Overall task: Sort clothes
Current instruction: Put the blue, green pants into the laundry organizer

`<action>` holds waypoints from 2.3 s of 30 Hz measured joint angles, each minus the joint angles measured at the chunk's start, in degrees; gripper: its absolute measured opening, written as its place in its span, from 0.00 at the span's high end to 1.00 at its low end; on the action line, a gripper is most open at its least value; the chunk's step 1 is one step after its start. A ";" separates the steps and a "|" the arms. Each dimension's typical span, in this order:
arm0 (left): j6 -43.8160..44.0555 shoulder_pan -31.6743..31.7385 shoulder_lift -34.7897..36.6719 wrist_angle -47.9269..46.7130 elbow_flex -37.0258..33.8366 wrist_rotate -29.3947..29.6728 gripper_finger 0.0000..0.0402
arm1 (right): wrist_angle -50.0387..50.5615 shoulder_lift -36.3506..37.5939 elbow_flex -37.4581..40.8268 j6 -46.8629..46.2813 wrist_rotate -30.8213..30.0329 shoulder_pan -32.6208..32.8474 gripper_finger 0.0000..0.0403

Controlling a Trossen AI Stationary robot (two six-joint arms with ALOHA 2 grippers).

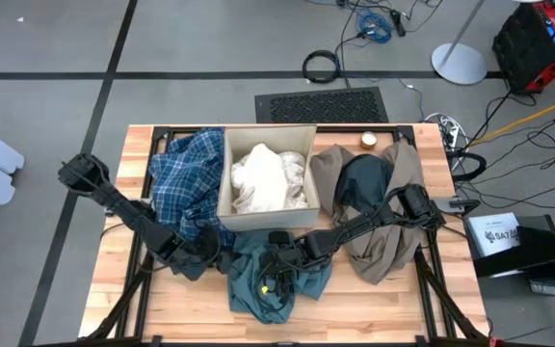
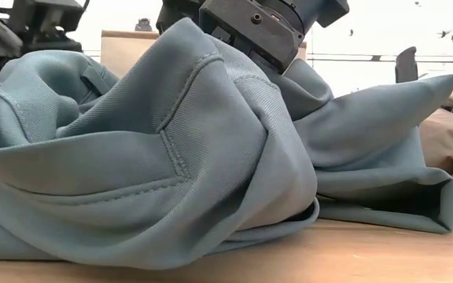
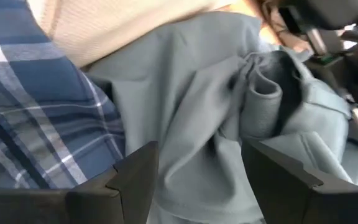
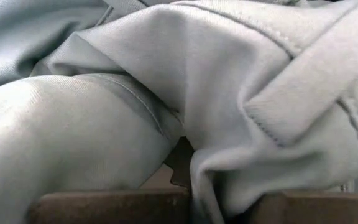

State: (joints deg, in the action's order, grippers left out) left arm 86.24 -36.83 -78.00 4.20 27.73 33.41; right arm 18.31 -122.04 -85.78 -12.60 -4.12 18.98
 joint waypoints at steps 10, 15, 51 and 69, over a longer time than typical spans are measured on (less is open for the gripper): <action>-6.05 3.70 -0.09 5.25 0.01 -9.60 0.40 | -0.04 0.00 0.00 0.22 -0.02 0.02 0.96; -7.64 4.93 -1.97 6.29 0.02 -11.52 0.42 | -0.07 0.00 0.00 0.00 -0.20 0.02 0.96; -23.86 6.07 -1.75 21.41 0.13 -12.63 0.49 | 0.70 0.00 -0.04 -0.02 -0.26 0.04 0.96; -29.42 7.10 -1.75 21.03 2.27 -12.77 0.22 | 0.81 0.00 -0.04 0.22 -0.26 0.04 0.96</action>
State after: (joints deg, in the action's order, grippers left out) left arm 56.81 -29.73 -79.75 25.23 30.00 20.64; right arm 19.11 -122.04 -85.82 -12.38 -4.38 19.03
